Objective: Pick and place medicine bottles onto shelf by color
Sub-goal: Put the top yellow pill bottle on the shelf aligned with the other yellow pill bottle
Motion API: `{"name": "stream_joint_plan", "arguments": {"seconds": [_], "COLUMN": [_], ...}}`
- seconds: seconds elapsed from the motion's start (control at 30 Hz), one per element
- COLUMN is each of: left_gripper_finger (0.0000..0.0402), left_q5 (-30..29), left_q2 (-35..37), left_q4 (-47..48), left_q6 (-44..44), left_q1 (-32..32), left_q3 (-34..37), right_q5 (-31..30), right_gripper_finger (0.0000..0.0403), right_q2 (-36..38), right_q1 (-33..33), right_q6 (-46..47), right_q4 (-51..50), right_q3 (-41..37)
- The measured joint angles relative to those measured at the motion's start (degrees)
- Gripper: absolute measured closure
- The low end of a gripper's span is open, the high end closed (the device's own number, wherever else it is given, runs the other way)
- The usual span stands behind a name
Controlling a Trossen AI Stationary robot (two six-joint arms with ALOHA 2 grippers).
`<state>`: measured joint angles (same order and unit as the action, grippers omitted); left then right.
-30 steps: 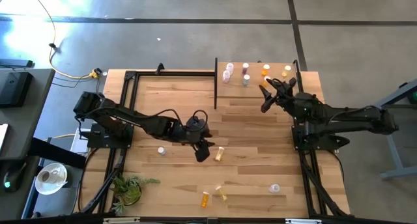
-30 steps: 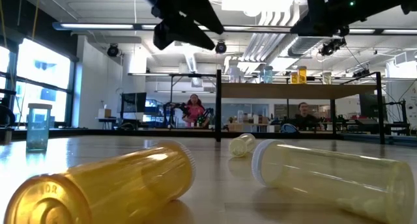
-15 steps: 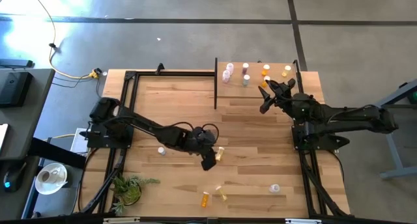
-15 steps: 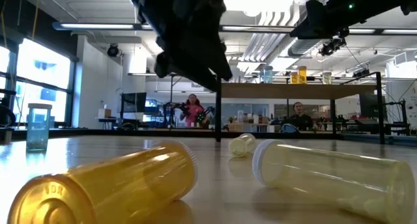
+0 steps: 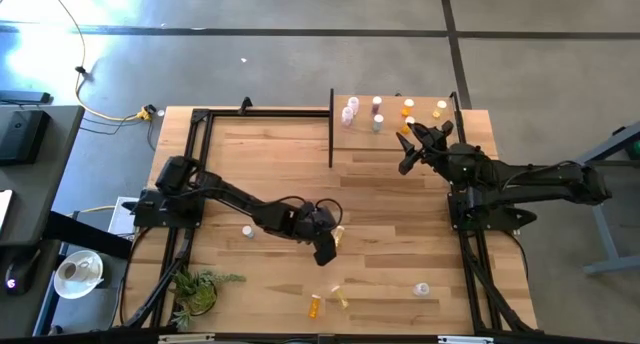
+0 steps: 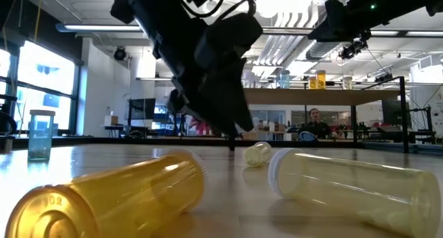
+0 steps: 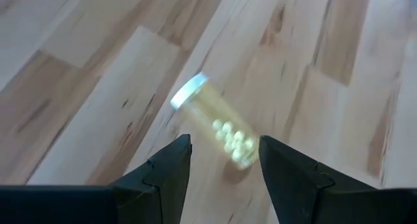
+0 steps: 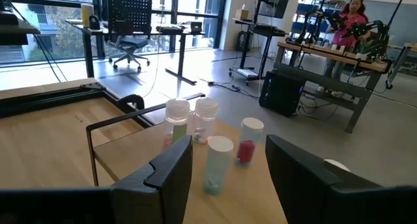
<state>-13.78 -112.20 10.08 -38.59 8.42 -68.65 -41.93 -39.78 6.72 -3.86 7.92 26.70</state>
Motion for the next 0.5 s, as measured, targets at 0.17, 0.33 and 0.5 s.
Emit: {"name": "stream_joint_plan", "arguments": {"seconds": [0.17,0.33,0.5], "left_gripper_finger": [0.0229,0.0229,0.0229], "left_q5": [0.1,-0.2,-1.1], "left_q2": [-1.4,-2.4,-2.9], "left_q4": [-2.6,-3.9,-4.8], "left_q6": [0.2,-0.2,-0.3], "left_q1": [-0.1,-0.1,-0.3], "left_q3": [-0.1,-0.1,-0.1], "right_q5": [0.0,0.0,0.0], "right_gripper_finger": [0.0217,0.0217,0.0217], "right_q2": [0.0,0.0,0.0], "right_q1": [0.0,0.0,0.0], "right_q6": [0.9,0.9,1.0], "right_q4": [0.0,0.0,0.0], "right_q3": [0.0,0.0,0.0]}}
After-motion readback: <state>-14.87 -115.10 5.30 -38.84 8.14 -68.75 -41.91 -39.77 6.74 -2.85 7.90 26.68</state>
